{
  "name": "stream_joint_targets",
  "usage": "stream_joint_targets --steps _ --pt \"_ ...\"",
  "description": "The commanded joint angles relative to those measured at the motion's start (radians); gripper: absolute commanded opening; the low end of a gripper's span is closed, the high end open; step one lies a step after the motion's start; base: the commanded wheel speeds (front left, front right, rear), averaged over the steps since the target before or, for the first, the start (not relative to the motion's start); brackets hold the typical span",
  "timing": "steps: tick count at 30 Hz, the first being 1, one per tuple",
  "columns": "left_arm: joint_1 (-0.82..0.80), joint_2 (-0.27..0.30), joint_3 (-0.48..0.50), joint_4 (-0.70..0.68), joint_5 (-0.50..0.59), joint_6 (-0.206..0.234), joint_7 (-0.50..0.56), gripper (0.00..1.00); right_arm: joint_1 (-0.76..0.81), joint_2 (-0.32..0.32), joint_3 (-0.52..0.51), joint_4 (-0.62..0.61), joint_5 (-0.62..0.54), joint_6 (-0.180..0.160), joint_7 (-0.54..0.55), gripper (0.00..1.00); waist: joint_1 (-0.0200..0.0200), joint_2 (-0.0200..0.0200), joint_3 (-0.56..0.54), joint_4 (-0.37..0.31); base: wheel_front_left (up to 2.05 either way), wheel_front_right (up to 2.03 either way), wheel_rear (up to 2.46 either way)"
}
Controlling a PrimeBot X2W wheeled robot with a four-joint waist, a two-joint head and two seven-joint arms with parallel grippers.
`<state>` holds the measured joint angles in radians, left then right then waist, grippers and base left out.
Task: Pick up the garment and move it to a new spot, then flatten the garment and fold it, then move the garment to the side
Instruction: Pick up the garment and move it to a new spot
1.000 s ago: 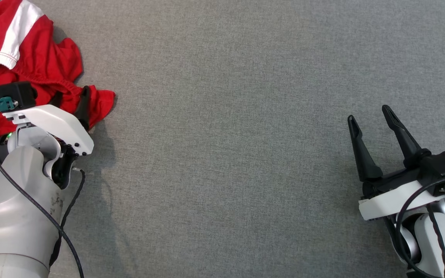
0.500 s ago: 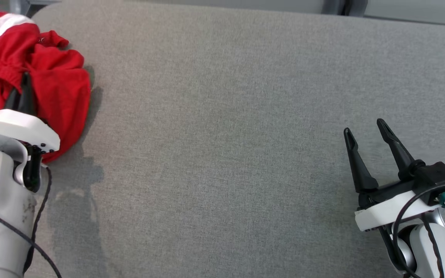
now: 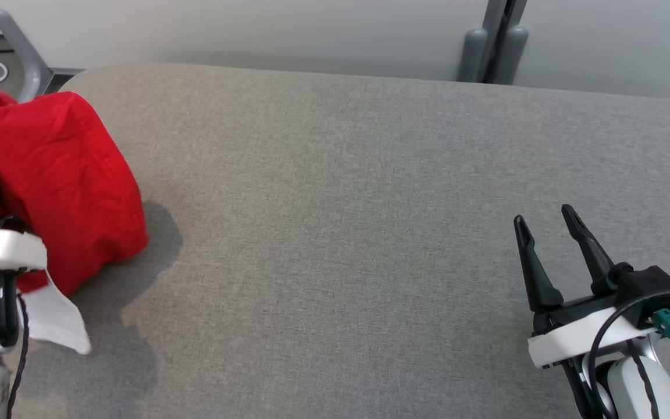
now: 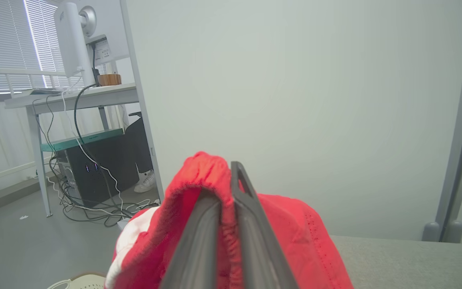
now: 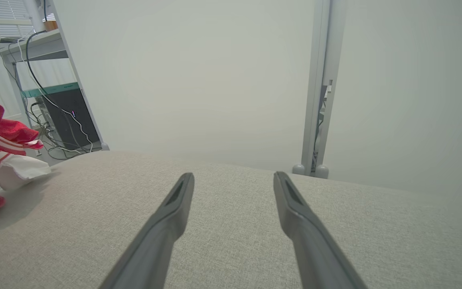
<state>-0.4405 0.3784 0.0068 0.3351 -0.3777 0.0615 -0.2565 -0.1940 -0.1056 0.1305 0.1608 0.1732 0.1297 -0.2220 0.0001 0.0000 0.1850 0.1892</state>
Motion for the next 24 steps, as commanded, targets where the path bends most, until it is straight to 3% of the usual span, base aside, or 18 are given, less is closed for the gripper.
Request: stream_joint_targets --steps 1,9,15,24 --pt "0.049 0.02 0.014 -0.075 0.01 0.024 0.013 0.0 0.019 0.001 -0.007 0.005 0.008 0.002 -0.011 1.0 -0.0001 0.0 -0.022 -0.017 0.0 0.0 0.0" --pt "0.202 0.03 0.025 -0.317 0.022 0.081 0.08 0.0 0.028 0.015 -0.012 0.019 0.014 0.002 -0.026 1.0 -0.0001 0.0 -0.045 -0.055 0.0 0.0 0.0" --pt "0.306 -0.02 -0.074 -0.504 0.06 0.097 0.132 0.0 0.038 0.023 -0.021 0.021 0.013 0.002 -0.034 1.0 -0.0001 0.0 -0.077 -0.12 0.0 0.0 0.0" --pt "0.243 -0.116 -0.29 -0.52 0.07 0.011 0.166 0.0 0.046 0.027 -0.038 -0.004 0.01 0.002 -0.033 1.0 -0.0001 0.0 -0.062 -0.235 0.0 0.0 0.0"
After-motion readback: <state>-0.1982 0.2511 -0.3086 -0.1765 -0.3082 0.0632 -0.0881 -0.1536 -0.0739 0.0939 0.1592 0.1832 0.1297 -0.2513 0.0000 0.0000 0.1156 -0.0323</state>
